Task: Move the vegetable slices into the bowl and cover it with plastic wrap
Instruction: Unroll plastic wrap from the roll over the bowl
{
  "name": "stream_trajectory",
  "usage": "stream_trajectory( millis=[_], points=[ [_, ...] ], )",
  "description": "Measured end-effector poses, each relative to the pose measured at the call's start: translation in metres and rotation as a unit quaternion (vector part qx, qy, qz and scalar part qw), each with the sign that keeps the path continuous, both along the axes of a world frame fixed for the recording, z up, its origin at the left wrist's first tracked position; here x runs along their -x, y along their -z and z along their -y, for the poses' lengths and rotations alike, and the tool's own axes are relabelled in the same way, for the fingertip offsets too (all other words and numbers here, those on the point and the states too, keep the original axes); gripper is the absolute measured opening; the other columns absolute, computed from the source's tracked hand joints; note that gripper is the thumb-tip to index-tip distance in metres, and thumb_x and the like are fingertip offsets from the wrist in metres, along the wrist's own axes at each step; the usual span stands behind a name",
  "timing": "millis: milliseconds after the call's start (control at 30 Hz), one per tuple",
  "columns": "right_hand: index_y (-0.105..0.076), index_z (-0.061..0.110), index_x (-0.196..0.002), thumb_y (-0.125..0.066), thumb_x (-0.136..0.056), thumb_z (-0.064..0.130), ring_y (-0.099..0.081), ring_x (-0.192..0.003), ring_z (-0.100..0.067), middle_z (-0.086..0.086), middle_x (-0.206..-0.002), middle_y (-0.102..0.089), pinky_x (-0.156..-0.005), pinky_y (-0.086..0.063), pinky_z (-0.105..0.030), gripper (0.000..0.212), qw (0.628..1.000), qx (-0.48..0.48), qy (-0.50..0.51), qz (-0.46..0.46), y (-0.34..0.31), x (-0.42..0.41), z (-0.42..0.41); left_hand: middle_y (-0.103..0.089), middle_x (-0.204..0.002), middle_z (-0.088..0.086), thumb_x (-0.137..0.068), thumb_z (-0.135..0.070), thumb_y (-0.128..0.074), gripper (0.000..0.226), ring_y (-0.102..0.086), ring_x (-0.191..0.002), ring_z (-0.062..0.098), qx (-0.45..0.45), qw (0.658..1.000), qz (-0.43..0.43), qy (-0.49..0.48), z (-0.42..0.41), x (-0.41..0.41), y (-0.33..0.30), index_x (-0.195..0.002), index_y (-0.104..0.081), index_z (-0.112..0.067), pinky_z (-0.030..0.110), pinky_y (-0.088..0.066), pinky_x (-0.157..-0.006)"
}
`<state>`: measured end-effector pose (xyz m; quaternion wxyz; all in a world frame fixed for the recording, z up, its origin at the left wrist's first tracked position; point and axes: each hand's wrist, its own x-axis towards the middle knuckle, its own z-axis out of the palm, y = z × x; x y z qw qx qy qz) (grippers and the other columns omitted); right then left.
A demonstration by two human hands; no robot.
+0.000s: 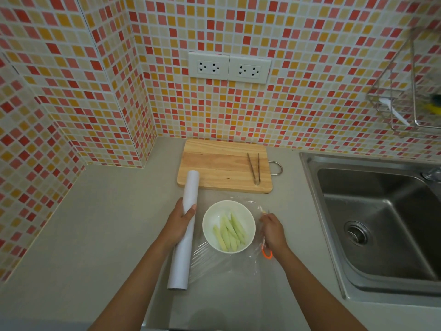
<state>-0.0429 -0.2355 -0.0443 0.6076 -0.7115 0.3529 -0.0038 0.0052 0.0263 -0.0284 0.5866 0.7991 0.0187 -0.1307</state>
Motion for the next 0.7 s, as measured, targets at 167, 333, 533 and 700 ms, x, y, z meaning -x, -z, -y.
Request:
stream_trajectory(
  millis=[167, 333, 533, 700],
  points=[
    [-0.060, 0.003, -0.087, -0.036, -0.099, 0.026, -0.052, -0.073, -0.025, -0.010, -0.080, -0.057, -0.066, -0.037, -0.030, 0.035, 0.997, 0.054, 0.017, -0.044, -0.008, -0.003, 0.003, -0.054, -0.119, -0.004, -0.098, -0.035, -0.047, 0.040, -0.054, -0.108, 0.014, -0.010, 1.000, 0.004, 0.003, -0.001, 0.000, 0.000, -0.134, -0.041, -0.018, 0.015, -0.039, -0.075],
    [-0.059, 0.008, -0.101, -0.040, -0.099, 0.022, -0.058, -0.084, -0.026, -0.007, -0.093, -0.061, -0.067, -0.036, -0.029, 0.024, 0.950, 0.300, 0.054, 0.068, -0.028, -0.003, -0.010, -0.054, -0.119, -0.006, -0.097, -0.038, -0.048, 0.042, -0.053, -0.105, 0.011, -0.019, 1.000, 0.008, 0.003, -0.002, -0.001, 0.000, -0.134, -0.041, -0.020, 0.015, -0.039, -0.076],
    [-0.058, 0.007, -0.123, -0.043, -0.099, 0.015, -0.051, -0.111, -0.009, -0.003, -0.122, -0.057, -0.096, -0.038, -0.023, 0.029, 0.939, 0.268, -0.034, 0.213, -0.031, -0.001, -0.047, -0.055, -0.119, -0.004, -0.097, -0.038, -0.048, 0.041, -0.055, -0.106, 0.014, -0.021, 1.000, 0.008, -0.003, 0.000, -0.002, 0.001, -0.133, -0.042, -0.019, 0.021, -0.040, -0.077],
    [-0.053, 0.010, -0.114, -0.042, -0.096, 0.044, -0.057, -0.093, -0.024, -0.007, -0.110, -0.056, -0.075, -0.043, -0.032, 0.041, 0.971, 0.198, 0.116, 0.068, -0.021, -0.003, -0.031, -0.055, -0.123, -0.002, -0.097, -0.039, -0.047, 0.047, -0.056, -0.108, 0.017, -0.008, 1.000, -0.001, -0.009, 0.001, -0.001, -0.002, -0.139, -0.039, -0.019, 0.029, -0.041, -0.088]
  ],
)
